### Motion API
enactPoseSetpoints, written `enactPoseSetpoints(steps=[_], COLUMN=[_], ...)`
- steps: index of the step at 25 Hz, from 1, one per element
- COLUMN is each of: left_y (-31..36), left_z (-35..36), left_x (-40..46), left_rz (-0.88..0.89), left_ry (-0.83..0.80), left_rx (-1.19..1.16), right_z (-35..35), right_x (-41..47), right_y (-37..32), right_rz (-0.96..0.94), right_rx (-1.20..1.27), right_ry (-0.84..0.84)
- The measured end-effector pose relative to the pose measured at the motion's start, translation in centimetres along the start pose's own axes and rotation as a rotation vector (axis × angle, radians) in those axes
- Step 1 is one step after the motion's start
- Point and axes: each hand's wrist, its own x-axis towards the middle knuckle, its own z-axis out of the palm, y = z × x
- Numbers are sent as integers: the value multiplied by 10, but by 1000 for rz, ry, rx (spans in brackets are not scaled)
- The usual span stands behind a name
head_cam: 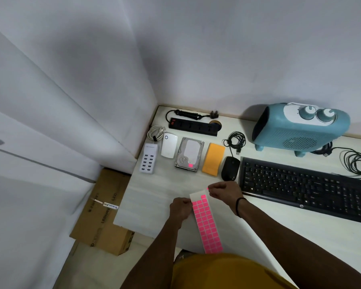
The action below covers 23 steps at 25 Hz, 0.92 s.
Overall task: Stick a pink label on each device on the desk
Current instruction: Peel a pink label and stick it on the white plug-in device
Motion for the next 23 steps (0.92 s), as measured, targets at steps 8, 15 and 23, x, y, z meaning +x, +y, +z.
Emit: enactPoseSetpoints(steps=[8,15,23], left_y=[45,136,161], left_z=[-49,-95,-81], left_x=[39,99,138], left_rz=[98,221,179], left_ry=[298,463,468], left_rx=[100,112,144], right_z=[27,46,42], right_x=[24,62,90], right_y=[-34,-74,-100], right_rz=[-93,-142,-192], right_rx=[-28,-57,15], right_ry=[22,86,70])
